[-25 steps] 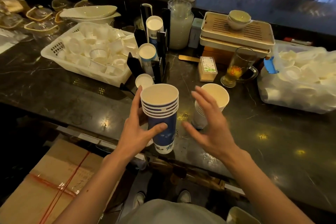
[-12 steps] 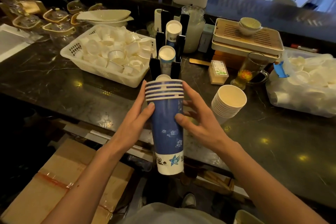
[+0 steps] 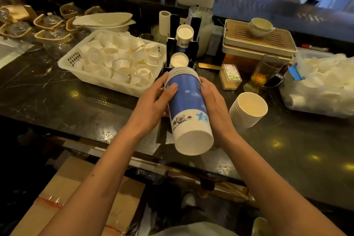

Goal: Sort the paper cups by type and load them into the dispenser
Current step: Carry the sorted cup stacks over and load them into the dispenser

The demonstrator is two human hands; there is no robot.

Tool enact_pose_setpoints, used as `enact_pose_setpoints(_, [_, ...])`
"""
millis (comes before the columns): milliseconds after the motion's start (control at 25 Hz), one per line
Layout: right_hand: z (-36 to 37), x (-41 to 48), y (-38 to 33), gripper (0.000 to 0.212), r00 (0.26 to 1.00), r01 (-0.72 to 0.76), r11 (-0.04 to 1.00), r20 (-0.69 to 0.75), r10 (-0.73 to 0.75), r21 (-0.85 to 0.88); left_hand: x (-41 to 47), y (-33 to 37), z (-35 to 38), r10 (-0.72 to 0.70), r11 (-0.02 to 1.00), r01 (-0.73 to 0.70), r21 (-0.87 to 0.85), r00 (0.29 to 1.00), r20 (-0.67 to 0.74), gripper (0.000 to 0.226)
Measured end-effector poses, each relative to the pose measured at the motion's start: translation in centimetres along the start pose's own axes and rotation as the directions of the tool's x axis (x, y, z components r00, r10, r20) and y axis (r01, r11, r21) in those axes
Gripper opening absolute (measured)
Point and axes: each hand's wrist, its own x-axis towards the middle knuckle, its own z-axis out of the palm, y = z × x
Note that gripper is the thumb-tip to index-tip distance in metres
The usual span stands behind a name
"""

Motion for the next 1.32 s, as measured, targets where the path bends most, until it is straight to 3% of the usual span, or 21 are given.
enact_pose_setpoints(120, [-0.3, 2.5, 1.0, 0.038, 0.997, -0.076, 0.996, 0.002, 0.076, -0.051, 1.8, 0.3, -0.4, -0.014, 0.995, 0.009, 0.097, 0.999, 0.053, 0.049])
enact_pose_setpoints(200, [-0.5, 3.9, 1.7, 0.029, 0.990, -0.121, 0.982, 0.053, 0.130, -0.148, 3.0, 0.5, -0.1, -0.004, 0.978, 0.005, 0.210, 1.000, -0.006, 0.038])
enact_pose_setpoints(280, [-0.8, 5.2, 1.9, 0.020, 0.983, -0.123, 0.947, 0.094, 0.157, -0.297, 4.3, 0.2, 0.1, -0.047, 0.921, 0.064, 0.384, 0.998, -0.052, 0.042])
enact_pose_setpoints(360, [-1.2, 6.2, 1.9, 0.037, 0.979, -0.120, 0.923, 0.113, 0.172, -0.366, 5.5, -0.2, 0.1, -0.093, 0.809, 0.091, 0.581, 0.995, -0.027, 0.040])
enact_pose_setpoints(440, [-1.5, 7.2, 1.8, 0.054, 0.956, -0.196, 0.923, 0.144, 0.254, -0.331, 6.7, 0.0, -0.1, -0.185, 0.740, 0.159, 0.653, 0.982, -0.030, 0.040])
enact_pose_setpoints(560, [-1.1, 8.2, 2.3, 0.059, 0.902, -0.322, 0.909, 0.208, 0.380, -0.264, 8.5, -1.2, -0.6, -0.361, 0.732, 0.304, 0.609, 0.932, -0.031, 0.060])
enact_pose_setpoints(640, [-0.8, 8.5, 2.8, 0.064, 0.863, -0.395, 0.880, 0.222, 0.453, -0.263, 9.3, -2.3, -0.8, -0.438, 0.813, 0.396, 0.426, 0.899, -0.001, 0.071])
enact_pose_setpoints(680, [-0.7, 8.6, 3.2, 0.062, 0.857, -0.409, 0.874, 0.220, 0.467, -0.262, 9.4, -3.0, -0.9, -0.431, 0.849, 0.403, 0.341, 0.903, 0.006, 0.064])
enact_pose_setpoints(800, [-0.7, 8.0, 3.7, 0.059, 0.887, -0.321, 0.915, 0.262, 0.382, -0.245, 9.4, -5.3, -0.7, -0.331, 0.875, 0.325, 0.359, 0.943, -0.046, 0.029])
enact_pose_setpoints(920, [-1.0, 6.8, 4.5, 0.073, 0.910, -0.245, 0.944, 0.282, 0.303, -0.222, 8.3, -9.5, -2.6, -0.350, 0.937, 0.350, 0.009, 0.935, 0.058, 0.029])
enact_pose_setpoints(1000, [-1.1, 5.8, 4.2, 0.082, 0.909, -0.225, 0.948, 0.302, 0.287, -0.226, 7.8, -11.7, -4.5, -0.191, 0.953, 0.187, 0.237, 0.982, -0.005, 0.041])
enact_pose_setpoints(1040, [-1.1, 5.5, 3.9, 0.080, 0.917, -0.180, 0.956, 0.311, 0.248, -0.233, 6.4, -10.6, -4.4, -0.134, 0.953, 0.103, 0.286, 0.987, 0.093, 0.050])
enact_pose_setpoints(1120, [-0.7, 4.8, 3.2, 0.072, 0.945, -0.029, 0.972, 0.312, 0.103, -0.232, 4.7, -6.5, -3.5, -0.025, 0.969, -0.011, 0.245, 0.989, 0.143, 0.060])
enact_pose_setpoints(1160, [-0.5, 4.6, 3.1, 0.069, 0.955, 0.065, 0.971, 0.297, 0.006, -0.229, 4.9, -5.0, -2.2, 0.034, 0.966, -0.050, 0.254, 0.997, 0.069, 0.063])
enact_pose_setpoints(1240, [0.1, 4.6, 3.4, 0.062, 0.954, 0.219, 0.940, 0.259, -0.150, -0.260, 4.5, -4.7, -2.1, 0.251, 0.907, -0.258, 0.334, 0.966, 0.065, 0.056])
enact_pose_setpoints(1320, [0.6, 4.9, 4.0, 0.054, 0.952, 0.267, 0.905, 0.239, -0.194, -0.331, 5.6, -6.0, -1.8, 0.314, 0.852, -0.323, 0.413, 0.945, 0.091, 0.047])
